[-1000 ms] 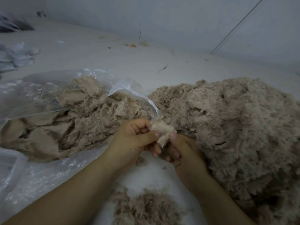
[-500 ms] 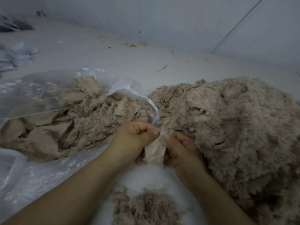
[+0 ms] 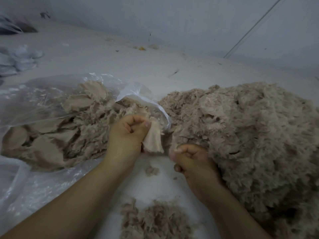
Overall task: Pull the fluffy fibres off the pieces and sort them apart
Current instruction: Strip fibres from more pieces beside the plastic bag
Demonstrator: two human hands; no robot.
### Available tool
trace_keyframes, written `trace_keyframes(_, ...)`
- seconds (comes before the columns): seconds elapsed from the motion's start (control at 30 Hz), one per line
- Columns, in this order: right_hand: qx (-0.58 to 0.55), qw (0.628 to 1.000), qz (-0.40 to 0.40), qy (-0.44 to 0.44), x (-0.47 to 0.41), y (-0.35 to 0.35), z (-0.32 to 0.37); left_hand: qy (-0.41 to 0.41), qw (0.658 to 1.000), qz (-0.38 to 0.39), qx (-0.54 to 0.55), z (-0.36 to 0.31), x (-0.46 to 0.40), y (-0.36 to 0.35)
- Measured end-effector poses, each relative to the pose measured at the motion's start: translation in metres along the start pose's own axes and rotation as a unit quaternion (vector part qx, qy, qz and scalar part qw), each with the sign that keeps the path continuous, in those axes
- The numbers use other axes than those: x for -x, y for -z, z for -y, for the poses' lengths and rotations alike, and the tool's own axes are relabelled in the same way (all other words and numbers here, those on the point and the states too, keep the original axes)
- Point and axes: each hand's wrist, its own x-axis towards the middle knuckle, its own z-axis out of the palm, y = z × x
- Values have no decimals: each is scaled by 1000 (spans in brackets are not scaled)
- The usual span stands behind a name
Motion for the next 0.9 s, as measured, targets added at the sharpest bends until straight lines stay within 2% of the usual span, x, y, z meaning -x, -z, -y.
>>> trace_keyframes(0.1, 67, 996, 63, 24, 5, 0, 2, -94, 992, -61, -50, -5, -11, 5)
trace_keyframes(0.17, 71, 995, 59, 21, 5, 2, 2, -172, 972, -98, -127, -8, -22, 12)
trace_keyframes(0.2, 69, 996, 51, 14, 5, 3, 3, -215, 951, -105, -196, -10, -27, 16)
trace_keyframes(0.3, 76, 996, 38, 4, 3, 2, 2, -321, 831, -81, -446, -12, -31, 24)
trace_keyframes(0.4, 89, 995, 33, 5, 3, -1, 1, -271, 796, -31, -540, -9, -33, 28)
trace_keyframes(0.47, 79, 997, 18, -1, 2, 0, 0, -261, 736, 25, -624, -5, -36, 29)
trace_keyframes(0.53, 43, 999, 1, -18, 1, 0, 0, -216, 686, 41, -693, -1, -36, 32)
trace_keyframes(0.57, 24, 999, -5, -25, 0, 1, -1, -213, 680, 33, -701, 0, -34, 32)
trace_keyframes(0.63, 2, 999, -20, -37, -2, 2, -2, -260, 673, 0, -692, 1, -29, 29)
trace_keyframes(0.73, -17, 998, -39, -45, -2, -1, -1, -390, 652, -35, -649, -6, -21, 19)
trace_keyframes(0.83, -53, 996, -63, -32, -1, -4, 2, -410, 650, 46, -638, -4, -12, 11)
trace_keyframes(0.9, -91, 993, -67, -26, -2, -5, 4, -368, 618, 139, -681, 1, -2, 0)
